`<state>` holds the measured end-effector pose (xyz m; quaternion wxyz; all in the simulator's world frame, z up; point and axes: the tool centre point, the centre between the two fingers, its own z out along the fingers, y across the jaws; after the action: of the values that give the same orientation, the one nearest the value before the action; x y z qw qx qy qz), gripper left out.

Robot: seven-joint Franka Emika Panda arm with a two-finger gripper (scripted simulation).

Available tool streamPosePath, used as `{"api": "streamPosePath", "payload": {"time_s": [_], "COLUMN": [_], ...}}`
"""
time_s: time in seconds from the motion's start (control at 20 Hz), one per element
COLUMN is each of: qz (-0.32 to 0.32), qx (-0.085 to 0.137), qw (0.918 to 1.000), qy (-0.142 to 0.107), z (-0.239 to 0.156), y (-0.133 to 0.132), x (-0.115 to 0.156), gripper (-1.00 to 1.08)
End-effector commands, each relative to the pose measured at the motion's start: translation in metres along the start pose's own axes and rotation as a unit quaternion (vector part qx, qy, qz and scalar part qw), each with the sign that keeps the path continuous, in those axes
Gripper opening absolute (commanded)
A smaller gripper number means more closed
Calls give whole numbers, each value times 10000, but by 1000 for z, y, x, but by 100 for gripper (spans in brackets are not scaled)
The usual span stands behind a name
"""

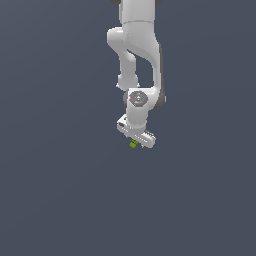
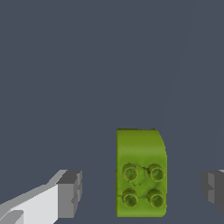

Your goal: Pick up the object and move it to a goal position.

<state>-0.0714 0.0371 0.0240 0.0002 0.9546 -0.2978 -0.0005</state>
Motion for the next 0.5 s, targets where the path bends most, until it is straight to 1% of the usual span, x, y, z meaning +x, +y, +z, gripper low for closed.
{"api": "streamPosePath", "payload": {"time_s": [0.0,0.2,0.25,0.45], "qz": [2,6,6,6], "qx": [3,4,4,4], "qw": [10000,10000,10000,10000], "qy": [4,4,4,4], "z": [8,12,12,12], "y": [0,-1,-1,-1], "x": [0,1,1,1], "gripper": [100,100,-100,-100]}}
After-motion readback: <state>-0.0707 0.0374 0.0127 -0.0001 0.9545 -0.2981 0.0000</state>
